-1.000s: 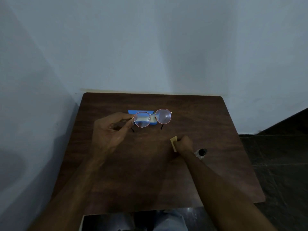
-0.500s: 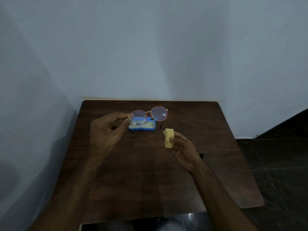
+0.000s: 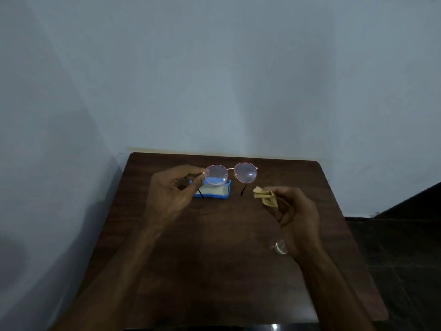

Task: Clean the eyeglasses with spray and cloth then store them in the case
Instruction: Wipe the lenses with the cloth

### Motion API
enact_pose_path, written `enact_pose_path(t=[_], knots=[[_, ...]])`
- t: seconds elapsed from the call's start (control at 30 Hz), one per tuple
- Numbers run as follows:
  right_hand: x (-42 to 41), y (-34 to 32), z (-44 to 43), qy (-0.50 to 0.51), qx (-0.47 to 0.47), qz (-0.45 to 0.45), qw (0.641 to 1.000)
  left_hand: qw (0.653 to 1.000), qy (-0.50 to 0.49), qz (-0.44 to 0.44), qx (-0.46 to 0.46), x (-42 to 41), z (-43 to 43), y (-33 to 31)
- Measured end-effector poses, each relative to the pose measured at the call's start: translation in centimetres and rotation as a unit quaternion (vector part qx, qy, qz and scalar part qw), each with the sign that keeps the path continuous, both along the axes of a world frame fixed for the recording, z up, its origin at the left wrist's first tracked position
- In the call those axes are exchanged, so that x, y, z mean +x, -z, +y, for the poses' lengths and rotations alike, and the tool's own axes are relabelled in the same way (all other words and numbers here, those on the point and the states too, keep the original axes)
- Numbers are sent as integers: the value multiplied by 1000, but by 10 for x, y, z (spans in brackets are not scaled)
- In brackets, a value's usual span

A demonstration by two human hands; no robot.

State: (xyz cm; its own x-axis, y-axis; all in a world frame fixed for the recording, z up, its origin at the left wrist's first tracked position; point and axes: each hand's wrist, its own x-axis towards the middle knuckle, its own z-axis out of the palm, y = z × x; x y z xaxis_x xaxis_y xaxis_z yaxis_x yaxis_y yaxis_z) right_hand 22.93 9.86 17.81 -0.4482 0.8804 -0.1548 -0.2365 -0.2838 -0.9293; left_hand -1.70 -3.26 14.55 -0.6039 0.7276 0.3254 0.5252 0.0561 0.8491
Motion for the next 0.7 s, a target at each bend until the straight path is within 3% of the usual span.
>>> enact_pose_path(t=[0.07, 0.13, 0.27, 0.5, 0.7], knots=[[-7, -25, -9, -12, 119, -22, 993, 999, 3, 34, 30, 7, -2, -12], [-18, -49, -18, -5, 263, -58, 963, 994, 15, 89, 66, 14, -2, -22], [-50, -75, -31, 43, 509, -158, 845, 988, 24, 111, 105, 26, 3, -32], [-62, -71, -43, 49, 652, -281, 702, 979, 27, 154, 133, 23, 6, -38], [-61, -79, -47, -8, 645, -319, 694, 977, 13, 166, 133, 20, 9, -36]])
